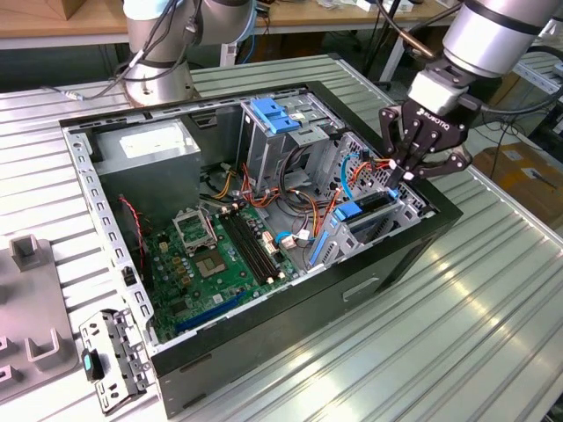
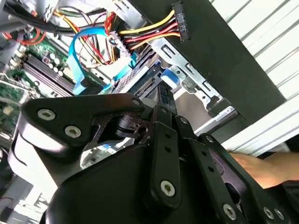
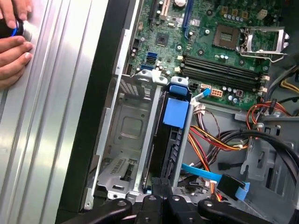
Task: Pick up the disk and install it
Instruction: 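Insert the first disk wire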
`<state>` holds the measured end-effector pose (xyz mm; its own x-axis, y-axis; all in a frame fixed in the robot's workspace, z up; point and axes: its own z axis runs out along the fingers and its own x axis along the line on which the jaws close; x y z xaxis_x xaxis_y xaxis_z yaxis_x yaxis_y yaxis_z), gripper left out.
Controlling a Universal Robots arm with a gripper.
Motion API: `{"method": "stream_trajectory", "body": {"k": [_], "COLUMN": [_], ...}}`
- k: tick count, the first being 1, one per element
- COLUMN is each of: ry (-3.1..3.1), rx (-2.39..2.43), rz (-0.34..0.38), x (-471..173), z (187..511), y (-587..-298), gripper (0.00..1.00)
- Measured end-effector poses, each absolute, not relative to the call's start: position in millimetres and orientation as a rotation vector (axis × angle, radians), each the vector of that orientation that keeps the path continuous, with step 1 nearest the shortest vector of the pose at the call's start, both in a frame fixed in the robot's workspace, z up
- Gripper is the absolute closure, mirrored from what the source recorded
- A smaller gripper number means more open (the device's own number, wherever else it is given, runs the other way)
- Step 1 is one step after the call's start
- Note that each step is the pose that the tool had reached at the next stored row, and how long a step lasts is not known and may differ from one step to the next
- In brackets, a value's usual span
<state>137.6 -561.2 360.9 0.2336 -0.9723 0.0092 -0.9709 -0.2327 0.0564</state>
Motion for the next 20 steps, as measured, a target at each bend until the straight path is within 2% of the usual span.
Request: {"method": "stream_trajectory", "body": {"k": [8,20], "ry": [-1.763,-1.729], "rx": [2.533,2.550], "rz": [-0.046,-0.056], "x": [138,160], "z": [375,376], "y": [-561,-555], "gripper": [0.89,0.89]}}
